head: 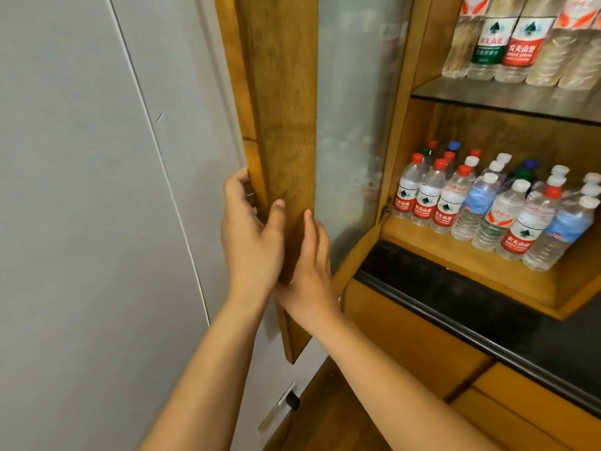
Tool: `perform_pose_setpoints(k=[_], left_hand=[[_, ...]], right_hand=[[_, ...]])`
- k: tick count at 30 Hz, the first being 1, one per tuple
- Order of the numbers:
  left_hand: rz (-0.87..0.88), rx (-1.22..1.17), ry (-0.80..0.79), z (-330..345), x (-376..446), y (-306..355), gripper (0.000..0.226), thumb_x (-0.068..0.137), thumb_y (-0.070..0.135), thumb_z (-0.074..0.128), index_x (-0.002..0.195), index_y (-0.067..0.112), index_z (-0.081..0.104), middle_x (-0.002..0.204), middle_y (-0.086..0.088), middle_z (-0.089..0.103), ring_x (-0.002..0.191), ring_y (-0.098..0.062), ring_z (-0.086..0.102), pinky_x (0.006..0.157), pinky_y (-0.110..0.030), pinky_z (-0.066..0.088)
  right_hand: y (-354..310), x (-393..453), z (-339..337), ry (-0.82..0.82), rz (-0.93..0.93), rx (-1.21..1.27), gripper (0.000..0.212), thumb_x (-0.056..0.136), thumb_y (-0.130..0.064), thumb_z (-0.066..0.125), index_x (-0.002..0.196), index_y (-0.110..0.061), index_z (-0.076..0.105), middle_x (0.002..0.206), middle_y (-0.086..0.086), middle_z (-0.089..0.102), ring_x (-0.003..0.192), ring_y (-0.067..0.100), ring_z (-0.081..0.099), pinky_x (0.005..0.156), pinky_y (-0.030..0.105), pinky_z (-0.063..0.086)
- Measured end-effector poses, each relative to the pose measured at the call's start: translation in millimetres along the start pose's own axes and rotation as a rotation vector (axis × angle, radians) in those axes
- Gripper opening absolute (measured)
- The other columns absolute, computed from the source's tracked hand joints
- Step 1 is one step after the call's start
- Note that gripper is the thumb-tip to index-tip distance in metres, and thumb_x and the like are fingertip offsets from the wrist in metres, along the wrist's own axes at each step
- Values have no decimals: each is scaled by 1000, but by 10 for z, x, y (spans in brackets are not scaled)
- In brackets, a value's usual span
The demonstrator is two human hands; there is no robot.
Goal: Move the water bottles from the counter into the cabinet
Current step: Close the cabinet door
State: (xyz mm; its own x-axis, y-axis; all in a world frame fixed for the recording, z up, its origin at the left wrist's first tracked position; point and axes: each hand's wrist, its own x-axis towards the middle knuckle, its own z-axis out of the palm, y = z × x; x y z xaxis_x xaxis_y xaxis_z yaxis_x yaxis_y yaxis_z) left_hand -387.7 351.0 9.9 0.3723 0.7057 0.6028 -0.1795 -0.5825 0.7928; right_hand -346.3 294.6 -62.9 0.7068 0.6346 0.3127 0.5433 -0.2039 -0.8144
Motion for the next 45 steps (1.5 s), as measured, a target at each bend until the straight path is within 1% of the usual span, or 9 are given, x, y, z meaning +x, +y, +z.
perform_pose_setpoints(k=[5,9,14,18,23,26,30,39,45], left_hand=[[80,-120,-107,110,-208,144,29,80,13,64,103,24,49,90,27,57,87,2,57,69,-14,48],[167,-243,-259,305,-380,269,30,79,19,70,99,31,51,92,28,58,91,2,59,70,-13,50],[299,-320,-514,734,-452,420,40,76,30,70,110,37,50,110,22,53,105,-3,57,83,-18,51],[481,-312,-679,1336,-468,587,83,70,38,73,137,17,28,145,-3,27,137,-13,27,111,-29,31],[632,-322,-749,2224,-630,846,98,70,44,70,144,14,14,152,-24,-4,145,-29,-7,118,-50,8],[626,-271,-712,2767,-808,970,99,75,48,65,143,12,3,152,-22,-11,143,-31,-18,117,-50,-3],[597,-171,-582,3454,-989,1134,93,77,52,57,143,14,3,151,-18,-8,141,-36,-15,111,-64,3],[661,-74,-335,4070,-1053,1145,95,75,57,49,141,37,-16,149,-22,-1,140,-42,-7,112,-59,9],[703,-67,-206,4204,-1093,1180,80,76,54,43,141,29,4,143,-31,7,137,-50,2,113,-59,8]], right_hand=[[176,-215,-147,191,-20,-82,107,75,-35,73,143,-42,-9,151,-12,6,139,14,18,105,29,33],[419,-409,-516,177,32,-7,104,71,-31,76,141,-49,2,150,-21,13,140,6,21,109,32,34],[730,-727,-1137,183,159,98,86,68,-38,69,130,-64,16,133,-41,31,124,-18,31,84,-7,31],[999,-944,-1646,265,236,95,77,72,-26,73,114,-73,30,115,-47,44,113,-20,42,79,-5,36],[1342,-1083,-2273,399,304,92,58,76,-19,72,106,-62,47,109,-29,59,106,-7,56,81,9,49],[1577,-1066,-2644,480,364,156,43,79,-18,69,106,-47,53,112,-17,64,107,4,60,93,30,51],[1886,-918,-3125,525,435,257,44,82,-16,66,124,-22,53,121,-3,63,115,12,57,100,44,46],[2281,-767,-3537,426,259,235,39,81,-41,56,117,-25,54,111,-2,65,105,8,61,93,36,52],[2401,-746,-3288,586,228,116,44,87,-57,38,127,-38,38,121,-20,54,115,-4,51,99,20,45]])
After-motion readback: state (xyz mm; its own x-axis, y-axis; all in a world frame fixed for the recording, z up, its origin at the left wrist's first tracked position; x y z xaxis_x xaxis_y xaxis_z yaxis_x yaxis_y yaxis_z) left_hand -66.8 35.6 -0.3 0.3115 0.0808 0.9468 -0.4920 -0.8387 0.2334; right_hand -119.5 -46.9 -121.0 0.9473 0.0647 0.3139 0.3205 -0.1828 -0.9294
